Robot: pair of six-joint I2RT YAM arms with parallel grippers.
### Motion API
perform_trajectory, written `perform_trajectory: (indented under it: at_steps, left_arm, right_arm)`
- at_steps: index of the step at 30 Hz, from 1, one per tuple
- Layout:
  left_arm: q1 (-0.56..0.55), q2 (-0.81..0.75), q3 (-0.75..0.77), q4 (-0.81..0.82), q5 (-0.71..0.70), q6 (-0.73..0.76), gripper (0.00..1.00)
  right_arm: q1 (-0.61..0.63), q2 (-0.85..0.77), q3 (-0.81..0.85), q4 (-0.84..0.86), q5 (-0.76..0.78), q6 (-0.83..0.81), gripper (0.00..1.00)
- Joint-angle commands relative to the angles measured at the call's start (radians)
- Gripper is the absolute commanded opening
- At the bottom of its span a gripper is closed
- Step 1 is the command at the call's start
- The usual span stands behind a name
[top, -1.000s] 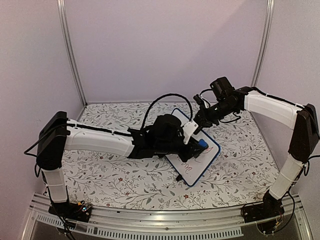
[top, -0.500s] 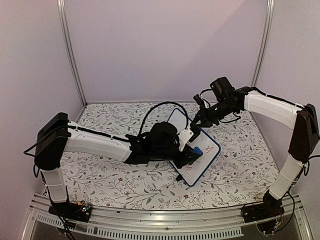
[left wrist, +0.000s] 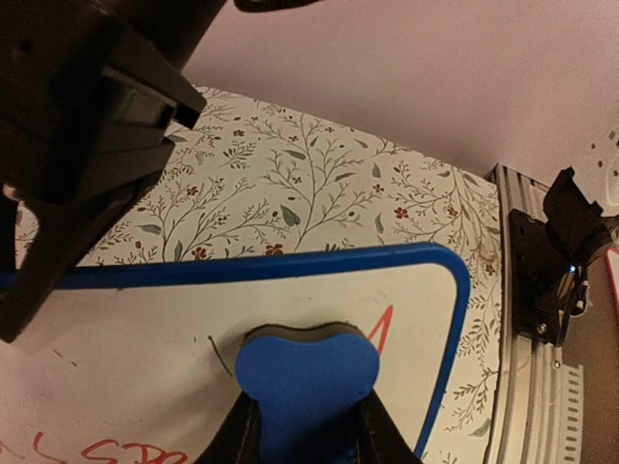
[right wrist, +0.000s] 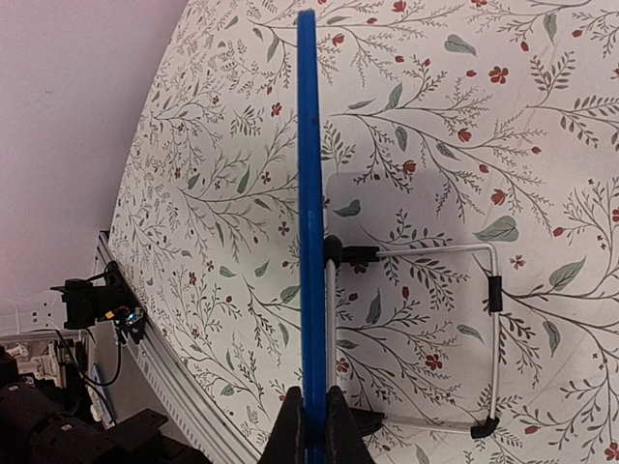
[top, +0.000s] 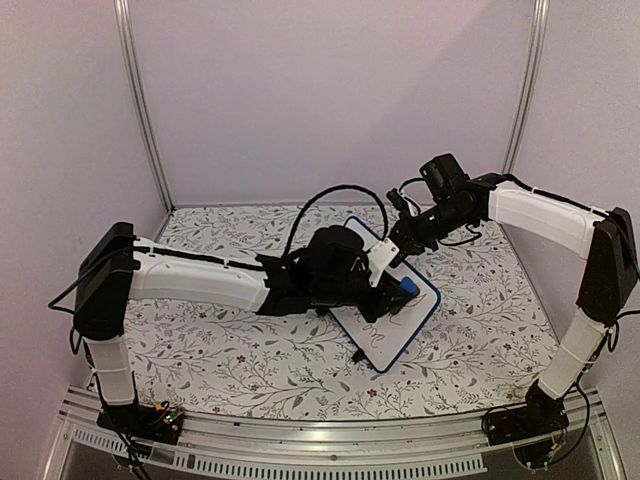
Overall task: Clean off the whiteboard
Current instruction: Erase the whiteboard from the whiteboard stand.
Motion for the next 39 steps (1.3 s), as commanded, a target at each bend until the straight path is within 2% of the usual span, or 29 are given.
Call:
perform_trajectory:
  at_steps: [1, 16, 30, 39]
  left_arm:
    - [-0.002, 0.037, 0.039, -0.014, 0.015, 0.019, 0.00]
    - [-0.014, 0.019, -0.074, -0.032, -0.076, 0.005, 0.00]
    - [-0.027, 0.054, 0.067, -0.026, -0.139, 0.037, 0.00]
    - [-0.048, 0.048, 0.017, -0.035, -0.187, 0.050, 0.00]
  right_arm:
    - [0.036, 0.031, -0.007, -0.027, -0.015, 0.012, 0.00]
    - [0.036, 0.038, -0.008, -0.021, -0.018, 0.011, 0.00]
    - [0.036, 0.043, 0.002, -0.029, -0.016, 0.011, 0.00]
    - [0.036, 0.040, -0.007, -0.025, -0.015, 0.010, 0.00]
